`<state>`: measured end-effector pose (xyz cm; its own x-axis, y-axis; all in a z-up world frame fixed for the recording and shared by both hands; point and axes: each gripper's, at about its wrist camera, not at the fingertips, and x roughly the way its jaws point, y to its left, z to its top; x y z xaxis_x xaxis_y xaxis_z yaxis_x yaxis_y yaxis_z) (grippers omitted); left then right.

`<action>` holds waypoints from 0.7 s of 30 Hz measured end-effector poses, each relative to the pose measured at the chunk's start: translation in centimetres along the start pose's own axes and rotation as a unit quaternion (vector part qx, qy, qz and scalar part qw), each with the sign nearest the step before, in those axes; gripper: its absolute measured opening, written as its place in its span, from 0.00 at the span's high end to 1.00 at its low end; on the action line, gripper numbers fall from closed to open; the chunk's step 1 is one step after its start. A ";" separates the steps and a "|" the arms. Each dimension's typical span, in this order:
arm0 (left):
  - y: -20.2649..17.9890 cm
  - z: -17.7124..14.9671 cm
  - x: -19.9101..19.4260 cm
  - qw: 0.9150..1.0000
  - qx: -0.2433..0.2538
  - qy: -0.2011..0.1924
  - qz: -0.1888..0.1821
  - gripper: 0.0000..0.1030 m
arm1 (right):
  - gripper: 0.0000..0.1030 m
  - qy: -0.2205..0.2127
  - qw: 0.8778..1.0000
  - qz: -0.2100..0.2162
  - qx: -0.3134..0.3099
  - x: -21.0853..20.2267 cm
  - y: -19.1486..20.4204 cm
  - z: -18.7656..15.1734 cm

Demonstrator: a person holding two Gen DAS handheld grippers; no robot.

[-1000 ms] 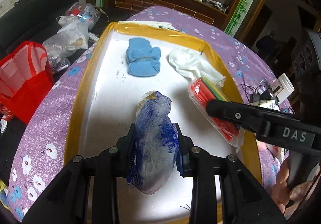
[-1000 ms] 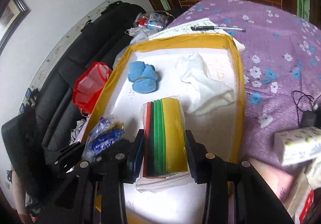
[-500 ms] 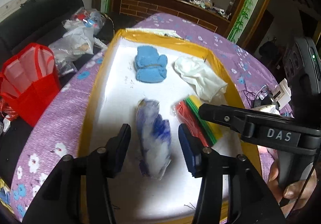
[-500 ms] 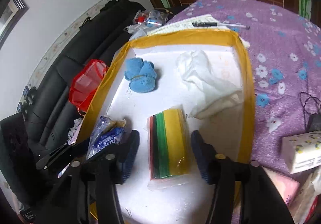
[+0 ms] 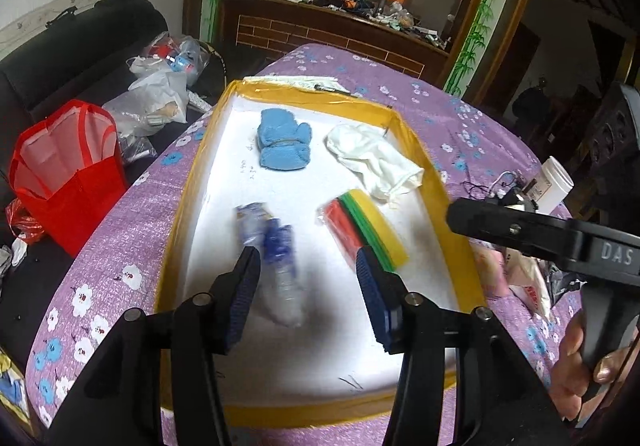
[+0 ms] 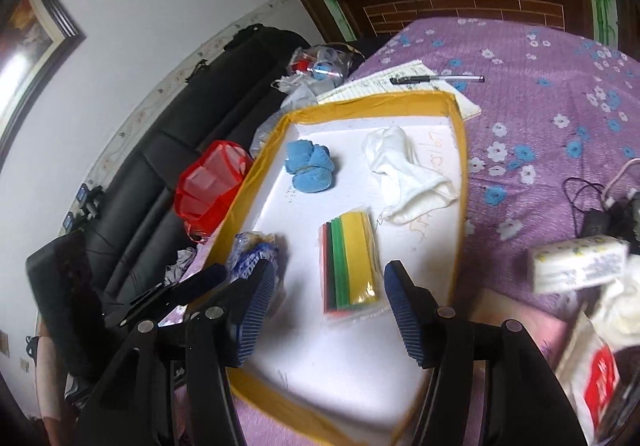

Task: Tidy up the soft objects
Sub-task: 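Move both grippers back to the cluttered items on the table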

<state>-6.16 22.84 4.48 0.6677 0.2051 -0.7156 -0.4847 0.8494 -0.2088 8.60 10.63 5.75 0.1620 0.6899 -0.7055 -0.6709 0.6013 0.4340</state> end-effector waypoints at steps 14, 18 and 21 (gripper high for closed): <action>-6.6 -1.3 -1.9 0.998 0.046 -0.011 -0.035 0.53 | 0.42 -0.051 0.999 0.004 0.013 -9.7 -5.1 -4.2; -10.2 -1.9 -2.0 0.995 0.079 -0.008 -0.059 0.53 | 0.41 -0.066 0.997 -0.014 0.035 -13.3 -9.3 -6.1; -13.5 -2.4 -1.4 0.990 0.106 -0.001 -0.091 0.53 | 0.41 -0.076 0.995 -0.029 0.052 -15.5 -12.5 -7.5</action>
<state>-1.93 9.87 6.71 0.7338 0.0391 -0.6782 -0.2260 0.9555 -0.1894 9.05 -10.66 7.07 0.3104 0.7008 -0.6422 -0.5806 0.6747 0.4557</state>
